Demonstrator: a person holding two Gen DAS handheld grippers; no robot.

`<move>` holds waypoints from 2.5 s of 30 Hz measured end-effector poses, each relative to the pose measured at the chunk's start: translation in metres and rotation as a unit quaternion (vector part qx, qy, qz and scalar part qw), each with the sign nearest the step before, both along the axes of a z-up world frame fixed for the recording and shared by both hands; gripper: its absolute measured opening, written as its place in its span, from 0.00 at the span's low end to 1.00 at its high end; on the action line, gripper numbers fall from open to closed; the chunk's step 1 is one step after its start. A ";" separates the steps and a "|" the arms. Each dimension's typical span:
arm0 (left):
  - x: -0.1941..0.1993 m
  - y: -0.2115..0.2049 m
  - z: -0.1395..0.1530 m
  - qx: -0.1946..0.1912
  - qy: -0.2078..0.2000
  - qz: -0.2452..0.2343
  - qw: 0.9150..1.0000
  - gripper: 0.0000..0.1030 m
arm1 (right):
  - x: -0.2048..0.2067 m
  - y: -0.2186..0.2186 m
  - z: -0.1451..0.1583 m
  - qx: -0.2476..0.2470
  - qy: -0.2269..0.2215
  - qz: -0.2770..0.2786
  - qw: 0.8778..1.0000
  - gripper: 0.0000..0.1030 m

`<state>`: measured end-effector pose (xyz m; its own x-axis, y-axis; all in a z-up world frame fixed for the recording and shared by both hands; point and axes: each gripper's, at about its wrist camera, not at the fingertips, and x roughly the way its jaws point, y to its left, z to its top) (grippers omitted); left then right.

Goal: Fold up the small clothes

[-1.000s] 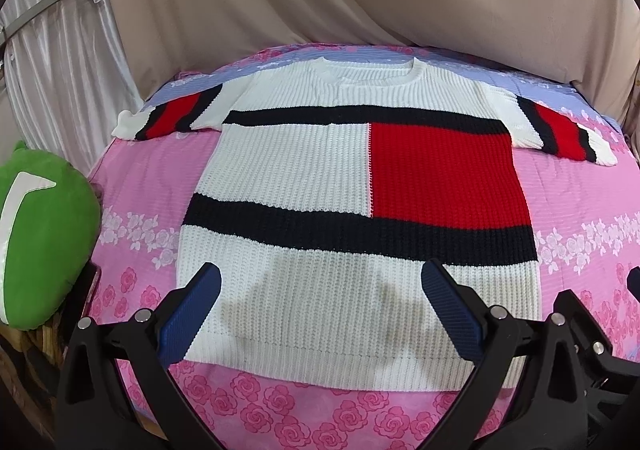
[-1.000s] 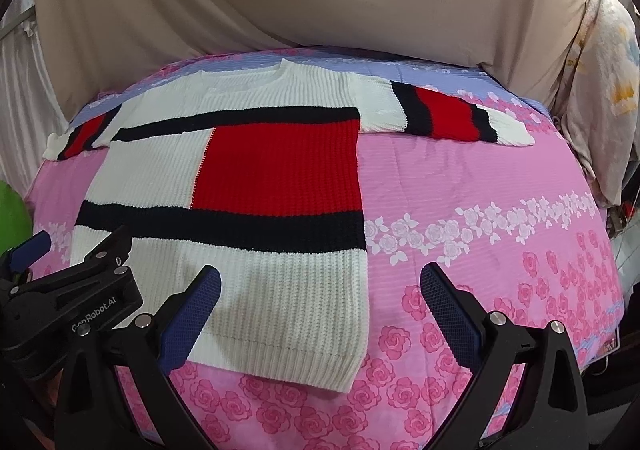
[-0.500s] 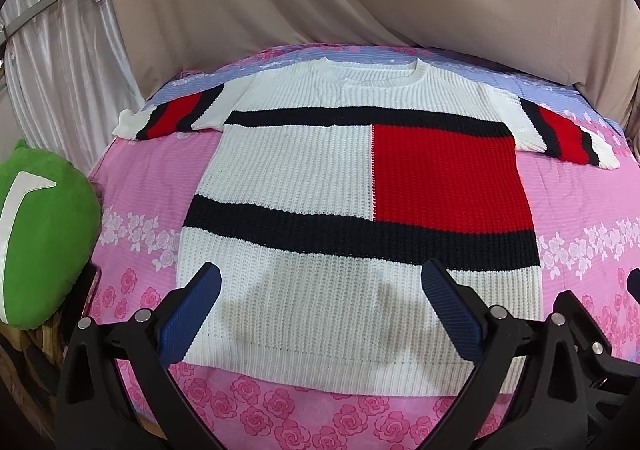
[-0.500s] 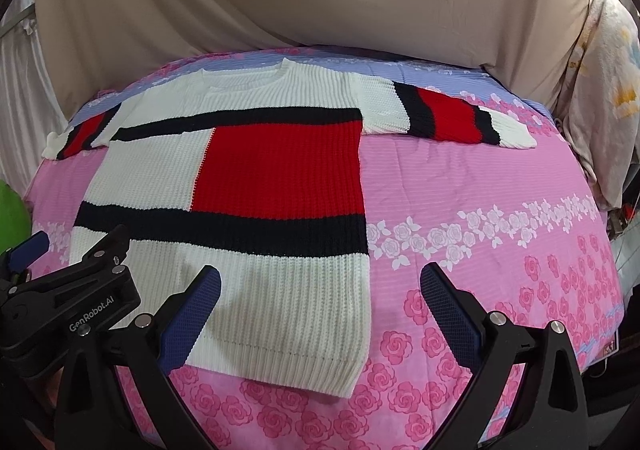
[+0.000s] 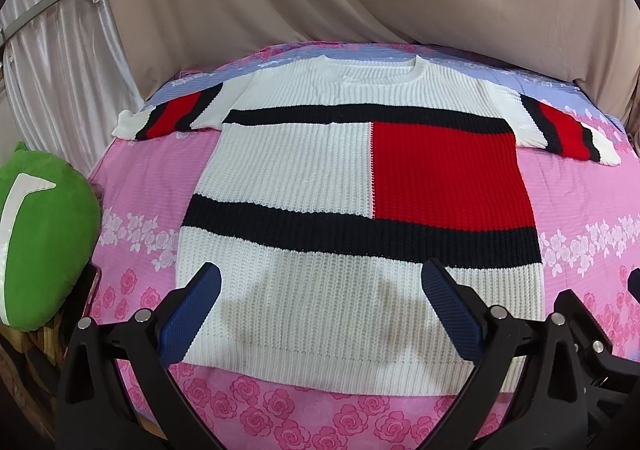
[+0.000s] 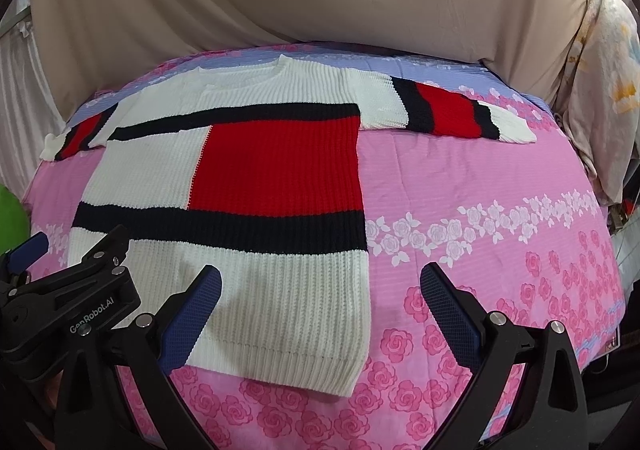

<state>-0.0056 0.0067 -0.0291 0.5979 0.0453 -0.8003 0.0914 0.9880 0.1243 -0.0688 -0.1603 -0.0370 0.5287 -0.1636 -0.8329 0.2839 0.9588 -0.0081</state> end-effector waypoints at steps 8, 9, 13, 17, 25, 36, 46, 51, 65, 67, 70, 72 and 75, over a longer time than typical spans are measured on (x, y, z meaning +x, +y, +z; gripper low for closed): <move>-0.003 0.001 0.001 0.001 0.000 0.003 1.000 0.95 | -0.001 0.001 0.000 0.001 0.001 0.000 1.000 0.95; -0.003 0.001 0.001 0.001 -0.001 0.003 1.000 0.95 | -0.001 0.001 0.000 0.001 0.001 0.000 1.000 0.95; -0.003 0.001 0.001 0.002 -0.001 0.004 1.000 0.95 | -0.001 0.001 0.000 0.001 0.001 0.000 1.000 0.95; -0.003 0.002 0.002 0.002 0.001 0.005 1.000 0.95 | -0.001 0.001 0.000 0.001 0.002 0.000 1.000 0.95; -0.004 0.002 0.001 0.005 0.002 0.008 1.000 0.95 | -0.003 0.002 -0.001 0.004 0.003 -0.002 1.000 0.95; -0.003 0.005 0.000 0.007 0.004 0.014 1.000 0.95 | 0.000 0.006 -0.002 0.009 0.007 0.001 1.000 0.95; -0.003 0.005 -0.001 0.008 0.004 0.014 1.000 0.95 | 0.000 0.005 -0.003 0.009 0.008 0.001 1.000 0.95; -0.001 0.002 -0.002 0.009 0.006 0.013 1.000 0.95 | 0.001 0.003 -0.003 0.009 0.009 -0.002 1.000 0.95; 0.002 -0.001 -0.006 0.018 0.009 0.011 1.000 0.95 | 0.003 0.002 -0.008 0.013 0.017 -0.006 1.000 0.95; 0.003 -0.001 -0.008 0.018 0.012 0.011 1.000 0.95 | 0.005 0.002 -0.010 0.015 0.019 -0.007 1.000 0.95; 0.006 0.001 -0.011 0.013 0.022 0.011 1.000 0.95 | 0.006 0.002 -0.013 0.021 0.022 -0.004 1.000 0.95; 0.010 0.006 -0.010 -0.005 0.027 0.013 1.000 0.95 | 0.010 0.001 -0.014 0.026 0.015 0.002 1.000 0.95; 0.022 0.017 -0.002 -0.024 0.009 0.016 1.000 0.95 | 0.021 -0.024 -0.013 0.037 -0.004 -0.020 0.999 0.95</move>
